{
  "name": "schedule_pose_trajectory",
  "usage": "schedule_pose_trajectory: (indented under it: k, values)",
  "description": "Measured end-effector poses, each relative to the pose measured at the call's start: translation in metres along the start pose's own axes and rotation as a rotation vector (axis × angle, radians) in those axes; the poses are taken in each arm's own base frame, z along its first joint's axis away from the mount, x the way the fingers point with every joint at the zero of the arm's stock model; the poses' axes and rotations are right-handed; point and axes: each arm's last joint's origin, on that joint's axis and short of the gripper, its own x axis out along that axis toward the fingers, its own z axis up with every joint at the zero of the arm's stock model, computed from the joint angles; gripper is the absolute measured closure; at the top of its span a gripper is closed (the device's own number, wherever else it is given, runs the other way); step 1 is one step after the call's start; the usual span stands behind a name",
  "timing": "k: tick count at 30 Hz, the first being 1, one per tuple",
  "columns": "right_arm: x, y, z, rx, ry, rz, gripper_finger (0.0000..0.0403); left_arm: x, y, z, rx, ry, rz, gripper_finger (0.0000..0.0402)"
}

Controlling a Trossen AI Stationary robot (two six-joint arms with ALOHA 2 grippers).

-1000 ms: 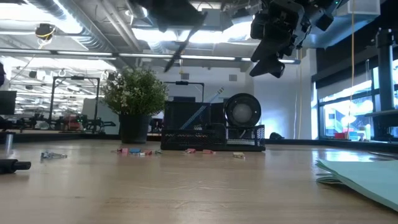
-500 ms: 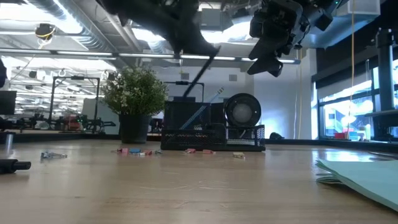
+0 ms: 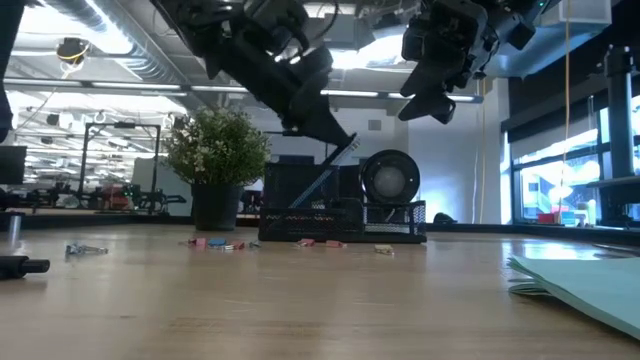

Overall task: Pick and place office supplies into organizer
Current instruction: Put the black pen into the black desk organizer

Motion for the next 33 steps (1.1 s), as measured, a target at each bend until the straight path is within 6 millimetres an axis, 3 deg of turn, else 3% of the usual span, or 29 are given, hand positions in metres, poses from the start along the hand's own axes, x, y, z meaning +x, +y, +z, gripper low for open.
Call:
schedule_pose_trajectory:
  k: [12,22,28,33]
  values:
    - [0.0,0.0,0.0,0.0,0.0,0.0,0.0184,0.005,-0.001,-0.004,-0.017,0.014,-0.001,0.0351]
    - [0.0,0.0,0.0,0.002,0.001,0.0,0.0184,0.002,-0.001,-0.002,-0.047,0.012,-0.001,0.0308]
    - [0.0,0.0,0.0,0.004,0.003,-0.001,0.0184,-0.017,0.002,0.012,-0.06,-0.049,0.002,0.03]
    - [0.0,0.0,0.0,0.007,0.003,-0.001,0.0184,-0.045,0.005,0.031,-0.065,-0.134,0.001,0.0299]
